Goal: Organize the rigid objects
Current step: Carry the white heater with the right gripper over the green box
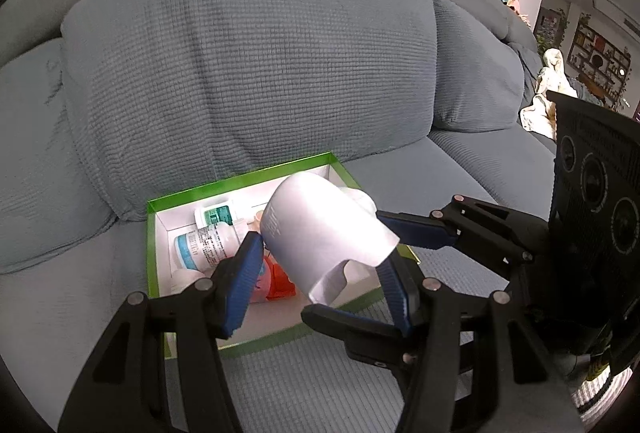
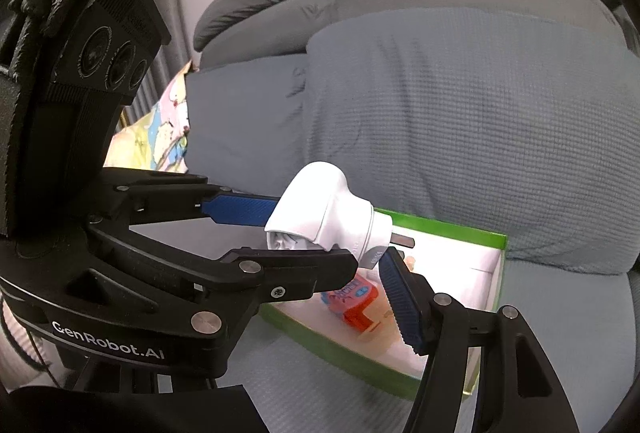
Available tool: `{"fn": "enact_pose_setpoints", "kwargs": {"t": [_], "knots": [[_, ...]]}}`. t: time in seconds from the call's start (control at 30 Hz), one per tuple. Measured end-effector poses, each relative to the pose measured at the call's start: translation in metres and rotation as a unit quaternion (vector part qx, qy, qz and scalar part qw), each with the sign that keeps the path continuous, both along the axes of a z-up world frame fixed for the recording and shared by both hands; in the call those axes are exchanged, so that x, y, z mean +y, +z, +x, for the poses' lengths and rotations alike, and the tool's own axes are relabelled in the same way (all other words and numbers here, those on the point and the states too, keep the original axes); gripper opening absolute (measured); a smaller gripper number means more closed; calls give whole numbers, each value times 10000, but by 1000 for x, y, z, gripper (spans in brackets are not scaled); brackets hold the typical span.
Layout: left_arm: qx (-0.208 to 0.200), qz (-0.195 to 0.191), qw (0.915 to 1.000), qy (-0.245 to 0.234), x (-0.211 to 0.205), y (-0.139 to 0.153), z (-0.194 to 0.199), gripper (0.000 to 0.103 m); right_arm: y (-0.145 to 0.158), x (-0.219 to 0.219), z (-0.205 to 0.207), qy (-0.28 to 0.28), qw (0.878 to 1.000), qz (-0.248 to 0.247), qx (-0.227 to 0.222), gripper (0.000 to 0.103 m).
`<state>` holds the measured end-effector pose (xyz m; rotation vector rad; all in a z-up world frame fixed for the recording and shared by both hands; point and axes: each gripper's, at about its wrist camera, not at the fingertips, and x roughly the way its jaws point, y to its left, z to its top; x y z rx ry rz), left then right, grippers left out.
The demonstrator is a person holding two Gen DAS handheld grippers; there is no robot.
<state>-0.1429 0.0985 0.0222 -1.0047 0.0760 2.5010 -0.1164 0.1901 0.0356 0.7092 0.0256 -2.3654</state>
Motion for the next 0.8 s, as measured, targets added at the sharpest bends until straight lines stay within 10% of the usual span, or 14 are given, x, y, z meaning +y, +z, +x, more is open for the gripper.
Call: {"fn": "enact_pose_setpoints", "kwargs": {"t": [0.8], "knots": [[-817,285,9962,-100,4,-62,-56,55,-59,13,-69,-176,9950,275,-947,66]]}}
